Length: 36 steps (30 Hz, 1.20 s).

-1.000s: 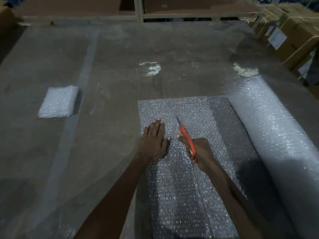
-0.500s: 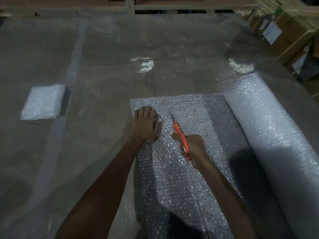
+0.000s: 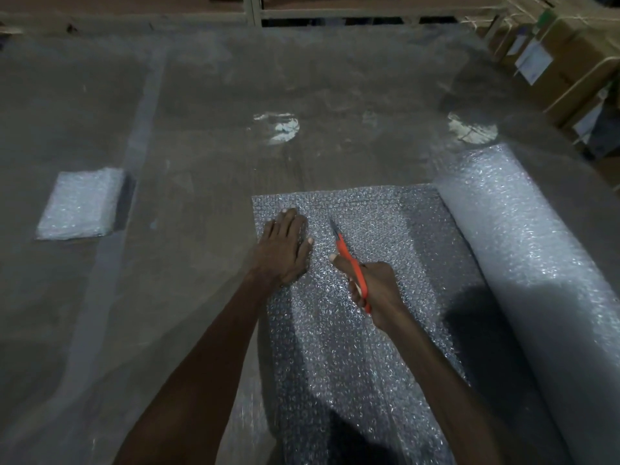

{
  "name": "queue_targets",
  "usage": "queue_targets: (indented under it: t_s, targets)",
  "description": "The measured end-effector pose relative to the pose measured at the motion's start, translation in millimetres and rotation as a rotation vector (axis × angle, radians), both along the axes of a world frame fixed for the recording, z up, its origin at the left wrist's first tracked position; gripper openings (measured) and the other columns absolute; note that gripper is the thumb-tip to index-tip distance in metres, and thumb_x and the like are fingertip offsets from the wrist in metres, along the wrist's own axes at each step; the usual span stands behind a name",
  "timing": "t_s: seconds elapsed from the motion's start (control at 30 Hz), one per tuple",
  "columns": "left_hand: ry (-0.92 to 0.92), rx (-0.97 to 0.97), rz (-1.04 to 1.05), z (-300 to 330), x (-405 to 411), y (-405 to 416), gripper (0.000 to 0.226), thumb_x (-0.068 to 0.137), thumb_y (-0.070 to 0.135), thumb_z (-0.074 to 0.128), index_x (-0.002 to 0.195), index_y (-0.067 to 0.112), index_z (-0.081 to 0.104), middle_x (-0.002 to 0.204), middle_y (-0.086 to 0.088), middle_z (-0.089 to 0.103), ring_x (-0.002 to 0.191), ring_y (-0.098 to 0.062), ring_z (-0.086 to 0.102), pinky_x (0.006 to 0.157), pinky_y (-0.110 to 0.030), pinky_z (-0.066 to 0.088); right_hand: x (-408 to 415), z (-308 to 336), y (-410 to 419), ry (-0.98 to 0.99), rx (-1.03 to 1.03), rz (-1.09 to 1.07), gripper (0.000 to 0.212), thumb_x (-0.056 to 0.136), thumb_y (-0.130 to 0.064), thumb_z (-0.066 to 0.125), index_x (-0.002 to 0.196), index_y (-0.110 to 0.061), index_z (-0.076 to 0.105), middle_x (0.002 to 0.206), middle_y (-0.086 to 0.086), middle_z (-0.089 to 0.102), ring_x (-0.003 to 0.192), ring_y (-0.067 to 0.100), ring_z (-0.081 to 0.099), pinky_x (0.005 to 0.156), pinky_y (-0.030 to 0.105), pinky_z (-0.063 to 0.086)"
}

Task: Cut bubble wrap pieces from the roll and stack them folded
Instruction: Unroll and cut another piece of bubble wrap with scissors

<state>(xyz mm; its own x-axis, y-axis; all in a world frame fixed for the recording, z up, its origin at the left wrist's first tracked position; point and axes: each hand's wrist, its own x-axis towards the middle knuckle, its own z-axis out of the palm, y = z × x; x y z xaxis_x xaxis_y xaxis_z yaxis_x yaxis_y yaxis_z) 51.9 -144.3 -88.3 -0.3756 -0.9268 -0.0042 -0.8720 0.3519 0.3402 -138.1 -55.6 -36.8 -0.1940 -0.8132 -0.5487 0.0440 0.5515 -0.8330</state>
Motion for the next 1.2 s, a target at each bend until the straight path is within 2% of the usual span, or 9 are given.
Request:
queue_targets:
  t_s: [0.2,0.57,0.77,1.03,1.2]
  targets:
    - [-0.006,0.009,0.001,-0.1,-0.4,0.3,0.062,0.107,0.046,0.023,0.159,0.014,0.011,0.167,-0.009,0.005,0.154,-0.024,0.0,0.124,-0.041,-0.004,0.1,0.5,-1.3,0.032,-0.013,0.015,0.04,0.078,-0.037,0.087,0.069,-0.005,0.065,0.052,0.006,0.055,0.034,0.012,0.042,0.037,0.021,0.032]
    - [-0.065,0.026,0.01,1.1,-0.9,0.0,0.071,0.101,0.053,0.009,0.16,0.014,0.003,0.168,-0.008,-0.001,0.154,-0.023,-0.004,0.125,-0.044,-0.003,3.1,4.3,-12.6,0.014,-0.005,0.0,0.047,0.076,-0.041,0.088,0.082,0.002,0.07,0.052,0.005,0.057,0.036,0.012,0.044,0.038,0.022,0.033]
    - [-0.06,0.025,0.026,0.3,-1.8,0.6,0.072,0.101,0.054,0.009,0.16,0.013,0.003,0.168,-0.009,-0.001,0.154,-0.023,-0.005,0.125,-0.046,-0.001,3.4,3.6,-12.9,0.014,-0.011,0.008,0.041,0.077,-0.037,0.088,0.07,-0.004,0.065,0.05,0.004,0.054,0.033,0.011,0.042,0.036,0.021,0.033]
    - [-0.083,0.03,0.049,2.1,-2.5,1.1,0.075,0.099,0.056,0.005,0.16,0.012,0.001,0.167,-0.009,-0.006,0.154,-0.024,-0.008,0.125,-0.048,0.0,7.5,7.2,-23.9,0.003,-0.018,-0.002,0.045,0.076,-0.044,0.086,0.076,-0.003,0.069,0.055,0.005,0.057,0.038,0.011,0.044,0.039,0.021,0.035]
    - [-0.066,0.016,0.051,1.3,-1.9,1.4,0.07,0.103,0.053,0.012,0.16,0.014,0.002,0.167,-0.009,-0.005,0.154,-0.023,-0.008,0.125,-0.047,0.0,7.7,5.7,-26.8,0.023,-0.008,0.009,0.042,0.077,-0.038,0.087,0.066,-0.007,0.062,0.051,0.003,0.055,0.035,0.009,0.042,0.035,0.019,0.033]
